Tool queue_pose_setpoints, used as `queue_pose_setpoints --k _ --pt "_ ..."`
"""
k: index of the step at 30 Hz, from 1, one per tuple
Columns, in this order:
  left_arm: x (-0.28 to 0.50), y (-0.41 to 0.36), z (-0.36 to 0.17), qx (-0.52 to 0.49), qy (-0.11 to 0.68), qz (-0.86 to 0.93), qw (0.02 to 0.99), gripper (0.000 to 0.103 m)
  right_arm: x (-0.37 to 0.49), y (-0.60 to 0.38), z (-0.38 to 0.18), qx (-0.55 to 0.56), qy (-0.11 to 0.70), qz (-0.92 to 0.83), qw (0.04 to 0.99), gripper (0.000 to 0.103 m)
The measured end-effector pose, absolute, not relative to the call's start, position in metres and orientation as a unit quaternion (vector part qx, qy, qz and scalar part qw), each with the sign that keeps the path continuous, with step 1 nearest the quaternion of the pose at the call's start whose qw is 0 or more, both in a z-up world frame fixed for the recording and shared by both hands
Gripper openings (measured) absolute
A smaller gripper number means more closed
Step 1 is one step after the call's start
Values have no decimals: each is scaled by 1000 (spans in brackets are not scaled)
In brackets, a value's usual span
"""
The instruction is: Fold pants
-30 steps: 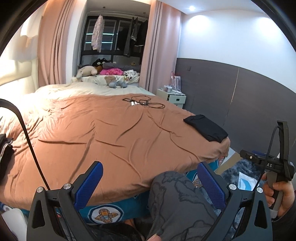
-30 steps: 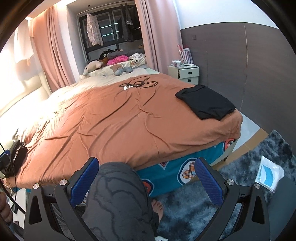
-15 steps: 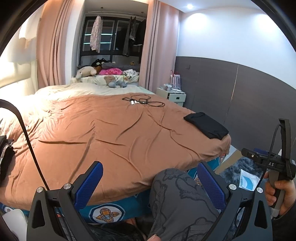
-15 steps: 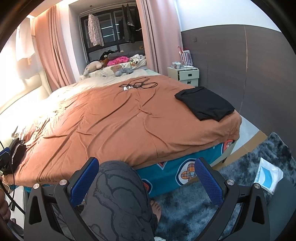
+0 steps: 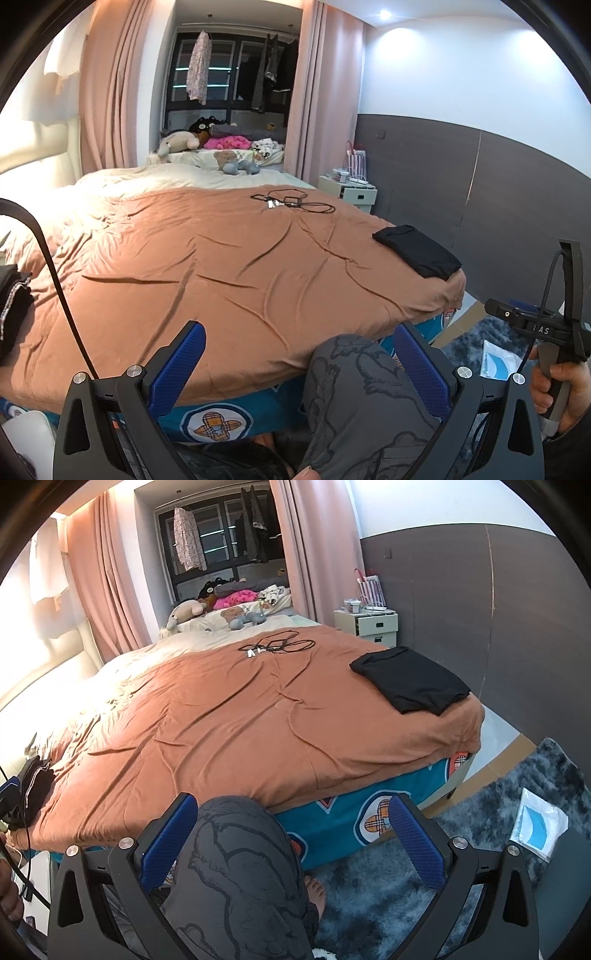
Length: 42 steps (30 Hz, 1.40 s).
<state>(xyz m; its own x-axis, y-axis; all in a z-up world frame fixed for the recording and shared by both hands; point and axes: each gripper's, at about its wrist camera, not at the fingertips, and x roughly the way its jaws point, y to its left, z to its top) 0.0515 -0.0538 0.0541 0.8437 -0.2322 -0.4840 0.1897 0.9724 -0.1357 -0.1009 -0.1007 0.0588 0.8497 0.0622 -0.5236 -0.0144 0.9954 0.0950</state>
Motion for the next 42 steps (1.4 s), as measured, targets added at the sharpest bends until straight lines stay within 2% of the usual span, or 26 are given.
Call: queue_pose_setpoints --k 42 --pt "28 -44 64 -54 242 -96 964 103 -107 -107 68 22 253 30 967 103"
